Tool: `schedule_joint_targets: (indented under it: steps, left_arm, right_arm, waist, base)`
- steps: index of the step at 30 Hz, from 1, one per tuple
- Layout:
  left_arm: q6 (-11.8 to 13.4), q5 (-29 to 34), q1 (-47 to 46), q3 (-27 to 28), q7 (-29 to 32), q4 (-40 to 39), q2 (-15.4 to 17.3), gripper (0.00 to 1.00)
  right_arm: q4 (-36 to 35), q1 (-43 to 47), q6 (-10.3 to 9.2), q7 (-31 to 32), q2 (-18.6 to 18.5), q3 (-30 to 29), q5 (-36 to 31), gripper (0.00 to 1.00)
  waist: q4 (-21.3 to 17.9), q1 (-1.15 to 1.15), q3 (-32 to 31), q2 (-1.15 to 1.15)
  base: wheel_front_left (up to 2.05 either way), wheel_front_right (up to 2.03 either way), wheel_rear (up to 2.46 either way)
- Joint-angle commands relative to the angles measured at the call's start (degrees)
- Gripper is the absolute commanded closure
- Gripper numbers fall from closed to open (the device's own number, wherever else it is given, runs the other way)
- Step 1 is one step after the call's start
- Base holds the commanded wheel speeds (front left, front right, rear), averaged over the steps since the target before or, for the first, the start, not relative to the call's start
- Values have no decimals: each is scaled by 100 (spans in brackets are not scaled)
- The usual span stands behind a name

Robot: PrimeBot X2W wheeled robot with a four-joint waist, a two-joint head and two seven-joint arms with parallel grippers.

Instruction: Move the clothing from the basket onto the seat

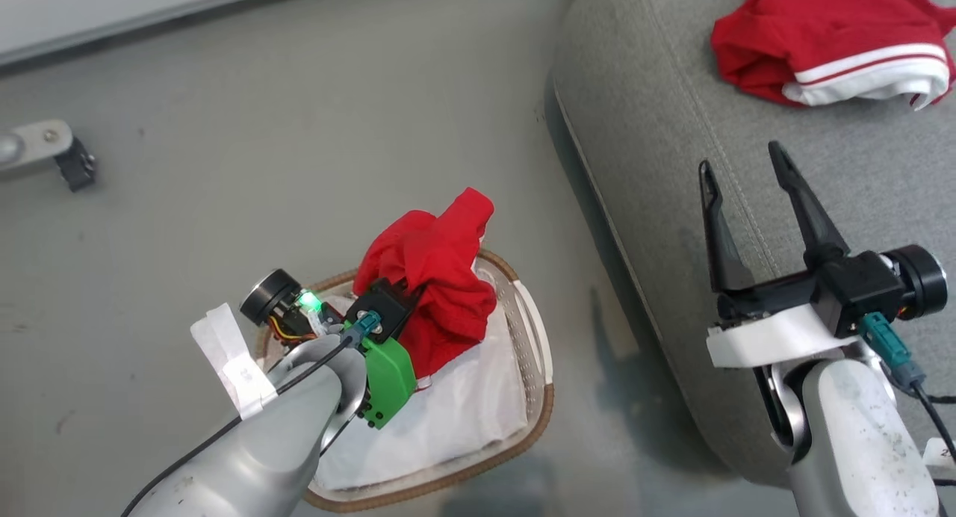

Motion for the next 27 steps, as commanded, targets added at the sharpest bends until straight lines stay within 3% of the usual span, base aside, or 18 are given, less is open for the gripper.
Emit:
schedule_joint_targets:
  steps: [1,11,18,27]
  left_arm:
    - [-23,12,111,-43,-19,-157,58,100]
    - [-23,-98,-443,-249,202,-1246,524,100]
    - [-7,-244,-1004,-58,554,-2074,772,100]
    - [207,-330,-1312,99,857,-2515,724,100]
  right_arm:
    - [61,216,-8,-27,-24,-6,-51,0]
    - [342,843,-8,-28,-22,135,89,0]
    - [428,855,-8,-27,-22,344,127,0]
    - [504,569,-8,-28,-22,888,246,0]
  waist:
    - [540,1,-1249,0]
    - [701,1,-2253,0]
    - [768,1,-2460,0]
    - [773,1,-2523,0]
  base:
    - [0,0,0]
    - [0,0,0]
    - [0,0,0]
    - [0,0,0]
